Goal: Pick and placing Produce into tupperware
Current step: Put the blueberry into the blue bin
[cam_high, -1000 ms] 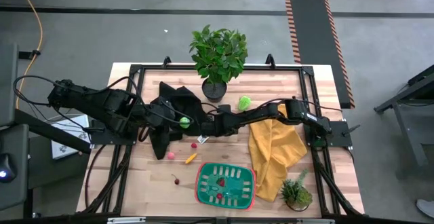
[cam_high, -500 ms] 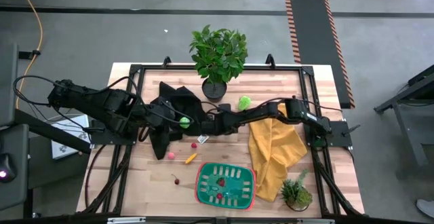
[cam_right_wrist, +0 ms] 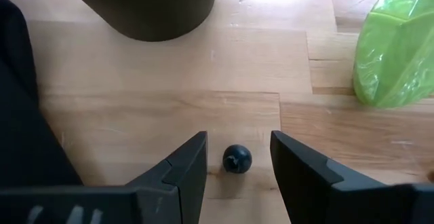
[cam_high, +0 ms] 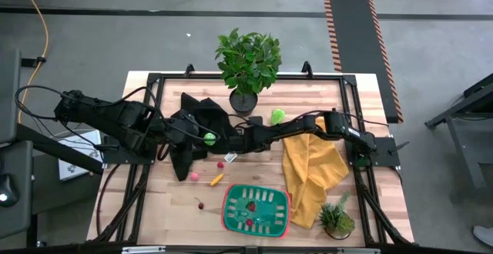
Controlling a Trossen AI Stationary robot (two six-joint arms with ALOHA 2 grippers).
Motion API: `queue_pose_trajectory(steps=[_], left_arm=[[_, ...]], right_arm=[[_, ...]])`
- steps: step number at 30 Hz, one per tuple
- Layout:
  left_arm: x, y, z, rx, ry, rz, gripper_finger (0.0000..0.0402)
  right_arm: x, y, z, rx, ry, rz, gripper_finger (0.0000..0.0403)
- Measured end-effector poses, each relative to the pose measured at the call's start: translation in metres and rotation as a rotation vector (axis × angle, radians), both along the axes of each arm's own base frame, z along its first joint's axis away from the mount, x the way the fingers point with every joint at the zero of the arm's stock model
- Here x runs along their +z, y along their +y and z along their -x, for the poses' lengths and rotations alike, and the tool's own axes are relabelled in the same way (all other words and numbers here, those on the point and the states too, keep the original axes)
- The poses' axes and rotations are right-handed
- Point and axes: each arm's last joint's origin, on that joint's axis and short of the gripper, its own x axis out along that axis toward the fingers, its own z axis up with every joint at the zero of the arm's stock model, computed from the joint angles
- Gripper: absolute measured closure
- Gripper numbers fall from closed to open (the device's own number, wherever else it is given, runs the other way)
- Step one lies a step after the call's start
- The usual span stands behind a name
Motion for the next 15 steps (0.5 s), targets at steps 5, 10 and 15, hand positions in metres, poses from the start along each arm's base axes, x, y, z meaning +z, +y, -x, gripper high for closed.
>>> queue_pose_trajectory(steps=[5,10,15], left_arm=[[-0.0005,0.0001,0.0007,-0.001,0.009,-0.002,0.0291],[-0.0011,0.0002,0.0015,-0.002,0.019,-0.004,0.0291],[-0.0012,0.0003,0.0017,-0.001,0.022,-0.004,0.0291]], right_arm=[[0.0005,0.001,0.0,-0.003,-0.006,0.026,0.0249],[0.0009,0.0039,0.0001,0.004,-0.006,0.059,0.0249],[-0.0002,0.0041,0.0011,-0.007,-0.011,0.066,0.0249]])
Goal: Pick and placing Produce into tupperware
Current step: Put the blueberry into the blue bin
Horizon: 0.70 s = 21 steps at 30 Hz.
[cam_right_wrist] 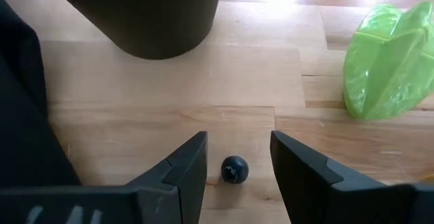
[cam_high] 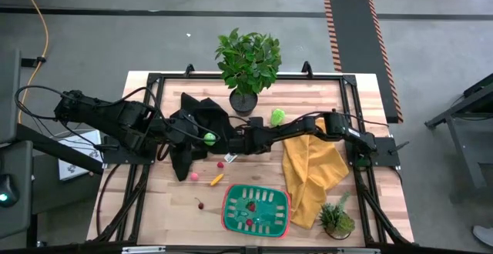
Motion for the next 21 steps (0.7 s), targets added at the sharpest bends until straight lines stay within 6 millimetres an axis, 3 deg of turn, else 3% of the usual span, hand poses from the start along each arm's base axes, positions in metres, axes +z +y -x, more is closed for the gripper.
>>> queue_pose_trajectory(steps=[10,21], left_arm=[[0.0,0.0,0.0,0.0,0.0,0.0,0.0291],[0.0,0.0,0.0,0.001,0.0,0.001,0.0291]], right_arm=[[-0.01,0.009,0.003,0.008,-0.002,0.004,0.0249],[-0.015,0.005,0.0,-0.002,-0.018,-0.032,0.0249]])
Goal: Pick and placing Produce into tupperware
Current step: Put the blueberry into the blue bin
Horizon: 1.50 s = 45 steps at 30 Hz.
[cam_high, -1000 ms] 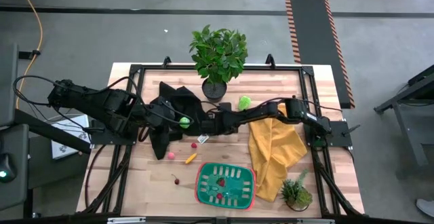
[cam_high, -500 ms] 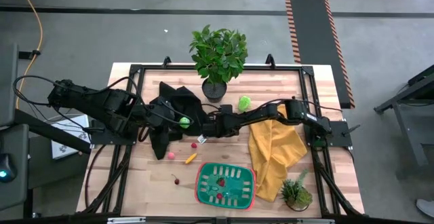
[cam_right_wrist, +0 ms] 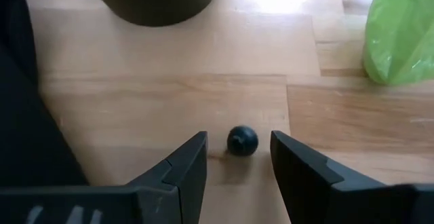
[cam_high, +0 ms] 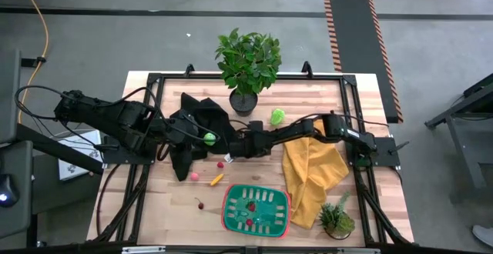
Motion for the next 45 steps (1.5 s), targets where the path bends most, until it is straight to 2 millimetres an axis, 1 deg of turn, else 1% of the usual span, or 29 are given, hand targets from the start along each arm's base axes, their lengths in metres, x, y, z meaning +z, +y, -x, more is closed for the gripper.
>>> queue_pose_trajectory(steps=[8,22,32,45], left_arm=[[0.0,-0.0001,0.0,0.0,0.0,0.0,0.0291],[0.0001,0.0,0.0,-0.001,0.0,-0.001,0.0291],[0.0,0.0,0.0,-0.002,0.0,-0.002,0.0291],[0.0,0.0,0.0,-0.003,0.0,-0.003,0.0291]], right_arm=[[-0.0003,-0.0038,-0.001,0.008,0.004,-0.017,0.0249],[-0.0002,-0.0043,-0.0007,0.009,0.009,-0.018,0.0251],[0.0,-0.0045,-0.0004,0.008,0.012,-0.018,0.0305],[0.0001,-0.0043,-0.0004,0.009,0.012,-0.018,0.0334]])
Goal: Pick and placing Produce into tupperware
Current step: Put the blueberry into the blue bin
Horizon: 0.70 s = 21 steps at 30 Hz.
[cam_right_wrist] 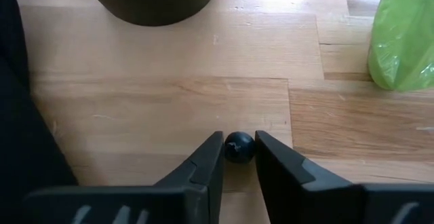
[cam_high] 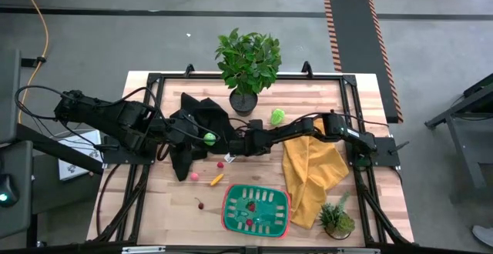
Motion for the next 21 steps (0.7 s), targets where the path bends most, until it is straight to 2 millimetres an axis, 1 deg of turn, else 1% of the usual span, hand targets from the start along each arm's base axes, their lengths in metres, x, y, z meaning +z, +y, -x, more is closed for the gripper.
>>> queue_pose_trajectory(steps=[7,16,21], left_arm=[[0.0,0.0,0.0,0.0,0.0,0.0,0.0291],[0.0,0.0,0.0,0.0,0.0,0.0,0.0291],[0.0,0.0,0.0,0.0,0.0,0.0,0.0291]], right_arm=[[0.0002,0.0,0.0,-0.001,-0.001,0.001,0.0352],[0.0004,0.0002,-0.0001,-0.005,-0.005,0.0,0.0354],[0.0062,0.0005,-0.0041,-0.005,-0.026,-0.001,0.0354]])
